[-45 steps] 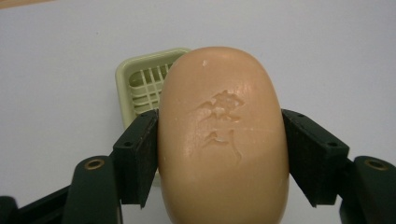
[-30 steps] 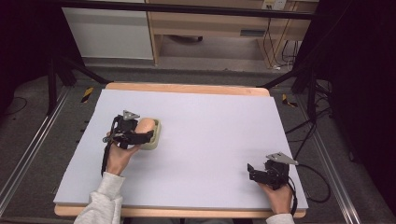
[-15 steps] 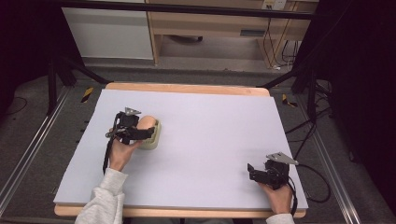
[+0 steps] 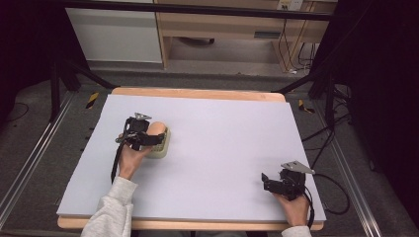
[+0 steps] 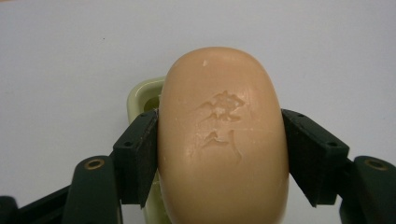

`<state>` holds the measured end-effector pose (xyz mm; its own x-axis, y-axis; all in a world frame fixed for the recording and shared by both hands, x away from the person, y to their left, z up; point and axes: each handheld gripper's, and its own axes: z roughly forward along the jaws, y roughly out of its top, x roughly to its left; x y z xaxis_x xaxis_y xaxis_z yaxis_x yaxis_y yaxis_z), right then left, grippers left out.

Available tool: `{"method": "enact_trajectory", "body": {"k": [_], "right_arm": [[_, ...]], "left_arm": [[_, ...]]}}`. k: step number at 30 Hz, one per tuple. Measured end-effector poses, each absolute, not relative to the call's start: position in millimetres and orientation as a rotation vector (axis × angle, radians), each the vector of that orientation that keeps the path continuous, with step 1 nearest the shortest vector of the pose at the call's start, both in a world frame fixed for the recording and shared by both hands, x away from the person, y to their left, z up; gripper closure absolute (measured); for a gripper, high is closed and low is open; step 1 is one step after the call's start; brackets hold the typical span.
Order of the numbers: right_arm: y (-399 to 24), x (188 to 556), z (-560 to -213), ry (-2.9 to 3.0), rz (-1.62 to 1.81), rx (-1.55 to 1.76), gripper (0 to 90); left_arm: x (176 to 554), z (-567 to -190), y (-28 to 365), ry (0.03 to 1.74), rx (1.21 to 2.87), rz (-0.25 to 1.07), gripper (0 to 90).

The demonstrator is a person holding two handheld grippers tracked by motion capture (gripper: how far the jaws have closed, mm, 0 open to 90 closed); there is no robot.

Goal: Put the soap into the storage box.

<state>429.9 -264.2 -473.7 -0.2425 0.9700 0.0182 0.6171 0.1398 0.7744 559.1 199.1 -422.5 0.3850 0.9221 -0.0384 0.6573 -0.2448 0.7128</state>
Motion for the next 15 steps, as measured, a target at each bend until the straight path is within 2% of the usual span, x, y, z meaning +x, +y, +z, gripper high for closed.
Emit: {"method": "enact_trajectory", "body": {"k": [15], "right_arm": [[-265, 430, -474, 1.923, 0.927, 1.517, 8.1]], "left_arm": [[565, -434, 199, 1.376, 2.023, 0.523, 31.5]]}}
